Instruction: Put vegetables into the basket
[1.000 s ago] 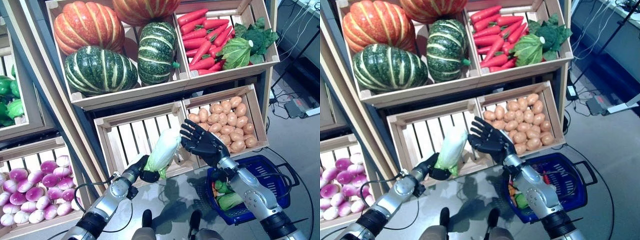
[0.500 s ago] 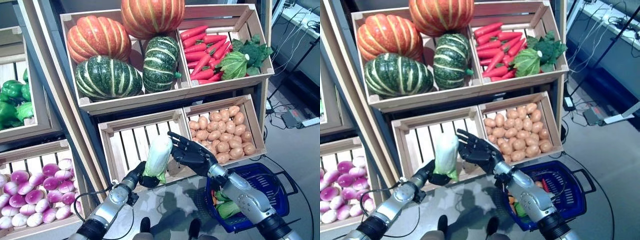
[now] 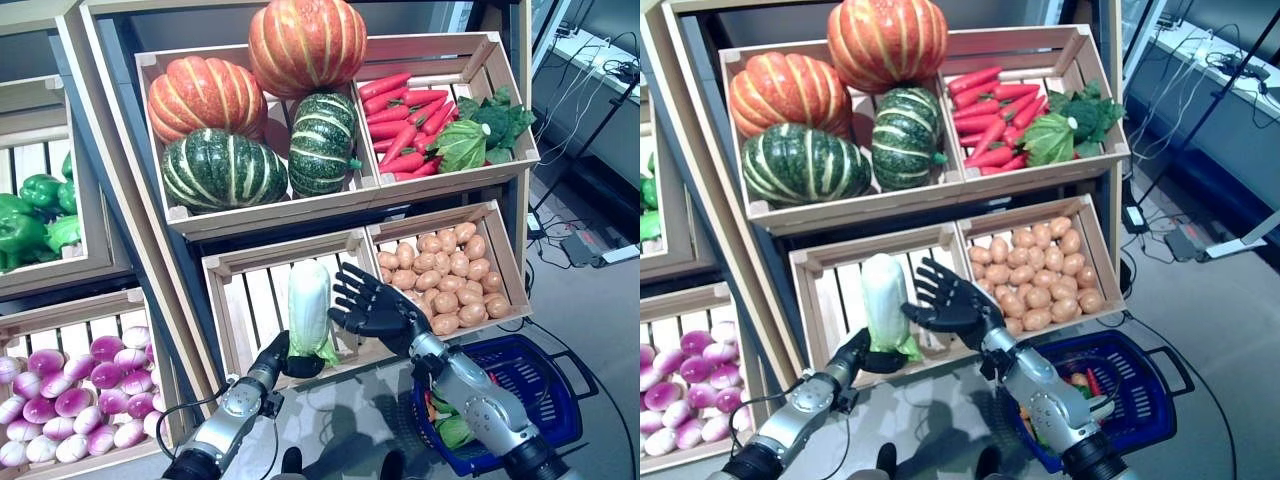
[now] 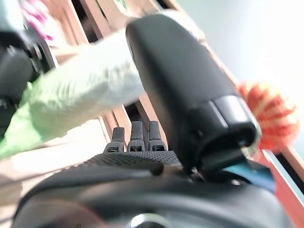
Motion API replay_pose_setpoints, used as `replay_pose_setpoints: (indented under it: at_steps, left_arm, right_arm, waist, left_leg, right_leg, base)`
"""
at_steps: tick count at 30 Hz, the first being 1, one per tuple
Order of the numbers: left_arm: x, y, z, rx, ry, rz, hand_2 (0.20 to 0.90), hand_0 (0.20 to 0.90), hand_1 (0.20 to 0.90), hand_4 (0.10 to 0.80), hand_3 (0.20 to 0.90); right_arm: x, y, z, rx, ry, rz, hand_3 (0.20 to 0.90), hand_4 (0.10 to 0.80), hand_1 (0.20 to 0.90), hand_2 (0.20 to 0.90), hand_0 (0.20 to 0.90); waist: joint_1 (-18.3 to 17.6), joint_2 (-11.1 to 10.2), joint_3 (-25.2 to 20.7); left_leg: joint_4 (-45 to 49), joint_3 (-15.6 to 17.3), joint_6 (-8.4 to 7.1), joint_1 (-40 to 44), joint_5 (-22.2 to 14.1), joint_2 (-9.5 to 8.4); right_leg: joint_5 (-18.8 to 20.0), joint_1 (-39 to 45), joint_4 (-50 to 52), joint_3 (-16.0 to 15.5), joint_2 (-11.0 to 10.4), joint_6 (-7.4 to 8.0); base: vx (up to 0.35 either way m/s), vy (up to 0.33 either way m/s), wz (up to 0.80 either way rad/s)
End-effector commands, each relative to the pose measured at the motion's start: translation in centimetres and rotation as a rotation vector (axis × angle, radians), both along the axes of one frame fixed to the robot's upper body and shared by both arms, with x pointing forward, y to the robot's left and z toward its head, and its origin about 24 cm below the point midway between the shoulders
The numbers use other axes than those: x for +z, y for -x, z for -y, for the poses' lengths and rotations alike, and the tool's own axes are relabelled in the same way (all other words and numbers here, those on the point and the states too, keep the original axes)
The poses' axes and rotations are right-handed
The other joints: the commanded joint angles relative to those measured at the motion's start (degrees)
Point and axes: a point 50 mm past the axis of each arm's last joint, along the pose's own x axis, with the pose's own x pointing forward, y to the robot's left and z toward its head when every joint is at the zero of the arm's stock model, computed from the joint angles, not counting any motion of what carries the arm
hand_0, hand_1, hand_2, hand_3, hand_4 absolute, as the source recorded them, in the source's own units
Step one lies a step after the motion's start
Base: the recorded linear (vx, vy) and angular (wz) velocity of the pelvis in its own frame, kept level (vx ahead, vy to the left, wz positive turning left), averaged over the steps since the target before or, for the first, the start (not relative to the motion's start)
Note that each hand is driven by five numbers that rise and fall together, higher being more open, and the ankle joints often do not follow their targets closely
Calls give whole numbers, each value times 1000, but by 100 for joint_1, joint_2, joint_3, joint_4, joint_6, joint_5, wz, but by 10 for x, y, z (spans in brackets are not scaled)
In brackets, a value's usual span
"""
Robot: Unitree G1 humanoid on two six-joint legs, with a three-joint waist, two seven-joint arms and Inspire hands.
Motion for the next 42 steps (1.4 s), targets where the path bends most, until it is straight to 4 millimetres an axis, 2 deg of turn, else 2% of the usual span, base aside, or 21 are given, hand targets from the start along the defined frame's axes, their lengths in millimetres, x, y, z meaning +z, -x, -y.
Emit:
replay_pose_setpoints:
  at_steps: [1, 6, 9, 12, 16, 25, 32, 37, 42]
  left_arm:
    - [42, -37, 7, 31, 96, 247, 300, 300, 300, 400, 300]
    - [45, -37, 7, 33, 101, 259, 300, 300, 300, 400, 300]
    - [45, -37, 6, 24, 90, 252, 300, 300, 300, 400, 300]
    - [44, -37, 5, -10, 71, 241, 300, 300, 300, 400, 300]
    - [43, -37, 4, -62, 40, 238, 300, 300, 300, 400, 300]
    - [42, -38, 8, -145, 10, 217, 300, 300, 300, 400, 300]
    - [43, -35, 19, -311, -32, 207, 300, 300, 300, 400, 300]
    - [44, -35, 21, -333, -86, 217, 300, 300, 300, 400, 300]
    - [42, -36, 20, -277, -123, 222, 300, 300, 300, 400, 300]
  right_arm:
    - [51, -16, 15, -206, -142, 241, 900, 800, 900, 900, 900]
    - [52, -15, 15, -199, -171, 226, 900, 800, 900, 900, 900]
    - [48, -13, 9, -106, -155, 210, 900, 800, 900, 900, 900]
    - [43, -7, -7, 139, -130, 199, 900, 800, 900, 900, 900]
    - [38, 1, -19, 341, -130, 159, 900, 800, 900, 900, 900]
    - [32, 8, -35, 551, -136, 121, 900, 800, 900, 900, 900]
    - [37, 9, -37, 582, -127, 131, 900, 800, 900, 900, 900]
    - [42, 5, -37, 545, -125, 170, 900, 800, 900, 900, 900]
    - [51, -7, -30, 365, -116, 244, 900, 800, 900, 900, 900]
  waist:
    - [-101, -126, -152]
    - [-113, -119, -113]
    - [-105, -131, -121]
    - [-80, -169, -137]
    - [-37, -210, -161]
    - [35, -269, -225]
    - [37, -265, -243]
    - [16, -238, -238]
    - [21, -215, -230]
  left_leg:
    - [6, -31, 128, 11, -351, -254]
    - [6, -23, 148, 20, -356, -263]
    - [6, -41, 150, 33, -367, -262]
    - [6, -42, 142, 35, -359, -263]
    - [6, -63, 125, 39, -359, -258]
    - [6, -92, 91, 63, -374, -252]
    - [6, -104, 84, 79, -381, -246]
    - [6, -102, 90, 87, -388, -245]
    - [6, -98, 88, 93, -399, -248]
  right_leg:
    - [-290, 232, 148, 155, -135, 150]
    - [-290, 230, 154, 194, -128, 141]
    - [-287, 260, 124, 192, -121, 133]
    - [-300, 268, 129, 184, -113, 124]
    - [-300, 293, 114, 143, -121, 126]
    - [-314, 344, 105, 81, -119, 150]
    - [-324, 351, 115, 72, -127, 169]
    - [-327, 343, 122, 103, -132, 181]
    - [-321, 341, 120, 114, -139, 198]
  base:
    - [-23, 29, -5]
    - [-9, 5, -4]
    - [2, -4, -1]
    - [0, 0, 0]
    - [0, 0, 0]
    - [1, -1, 1]
    - [0, 0, 0]
    - [0, 0, 0]
    - [0, 0, 0]
